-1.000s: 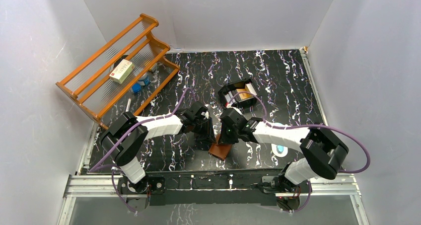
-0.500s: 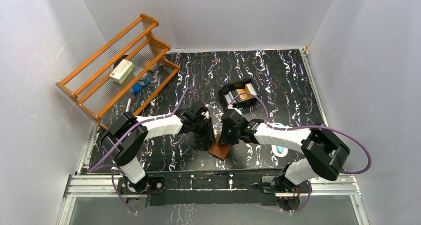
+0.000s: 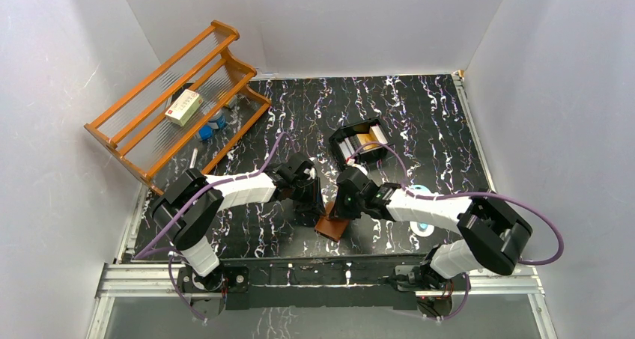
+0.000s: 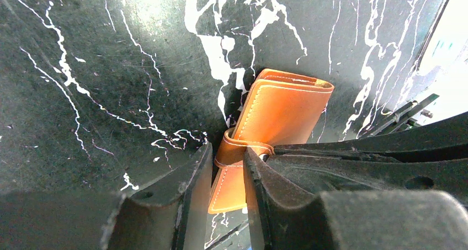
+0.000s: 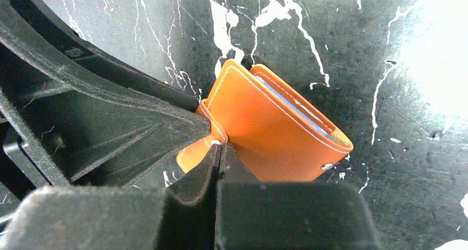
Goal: Put the credit cards into the card holder
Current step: Close the card holder at the center of the board.
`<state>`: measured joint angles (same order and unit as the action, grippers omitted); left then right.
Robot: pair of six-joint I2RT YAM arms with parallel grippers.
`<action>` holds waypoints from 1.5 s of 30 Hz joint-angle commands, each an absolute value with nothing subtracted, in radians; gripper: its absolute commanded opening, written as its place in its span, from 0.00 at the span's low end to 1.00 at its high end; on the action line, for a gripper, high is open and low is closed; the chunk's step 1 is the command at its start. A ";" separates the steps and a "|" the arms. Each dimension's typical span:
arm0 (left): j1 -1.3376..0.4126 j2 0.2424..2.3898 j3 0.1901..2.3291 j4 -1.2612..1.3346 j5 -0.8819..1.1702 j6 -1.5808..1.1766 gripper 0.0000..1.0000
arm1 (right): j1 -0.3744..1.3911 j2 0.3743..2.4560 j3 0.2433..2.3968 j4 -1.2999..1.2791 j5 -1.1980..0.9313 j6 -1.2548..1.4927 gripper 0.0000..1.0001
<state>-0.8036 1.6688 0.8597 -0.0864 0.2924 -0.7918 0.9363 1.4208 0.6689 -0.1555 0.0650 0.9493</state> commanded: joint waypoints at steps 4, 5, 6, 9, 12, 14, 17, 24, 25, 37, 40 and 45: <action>-0.818 1.682 0.878 -0.112 0.290 -0.788 0.26 | 0.951 1.527 0.565 -0.359 0.163 0.962 0.03; -0.819 1.682 0.878 -0.112 0.288 -0.788 0.26 | 0.951 1.523 0.554 -0.366 0.171 0.969 0.03; -0.819 1.682 0.876 -0.111 0.287 -0.788 0.26 | 0.952 1.521 0.545 -0.378 0.179 0.977 0.03; -0.819 1.685 0.877 -0.109 0.286 -0.788 0.26 | 0.958 1.511 0.523 -0.409 0.193 0.996 0.03; -0.818 1.687 0.875 -0.107 0.291 -0.791 0.26 | 0.982 1.506 0.527 -0.467 0.229 1.029 0.02; -0.819 1.681 0.867 -0.100 0.293 -0.794 0.26 | 0.993 1.523 0.538 -0.493 0.244 1.035 0.02; -0.818 1.677 0.856 -0.083 0.297 -0.800 0.26 | 1.000 1.550 0.535 -0.487 0.240 1.044 0.01; -0.819 1.672 0.848 -0.070 0.311 -0.804 0.26 | 1.012 1.547 0.572 -0.480 0.243 1.040 0.02; -0.819 1.664 0.846 -0.068 0.306 -0.810 0.26 | 1.008 1.528 0.598 -0.477 0.244 1.021 0.03; -0.811 1.391 0.946 -0.263 0.092 -0.784 0.32 | 0.992 1.197 0.968 -0.610 0.377 0.914 0.47; -0.809 1.295 1.002 -0.350 0.011 -0.758 0.39 | 0.992 1.077 0.989 -0.612 0.405 0.887 0.58; -0.810 1.147 1.122 -0.506 -0.095 -0.701 0.59 | 0.992 0.940 1.077 -0.692 0.476 0.856 0.77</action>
<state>-0.8131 1.2659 1.0222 -0.3347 0.0341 -0.7597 0.9951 1.0111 0.9833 -0.6071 0.3756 0.8921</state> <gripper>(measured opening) 0.510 0.730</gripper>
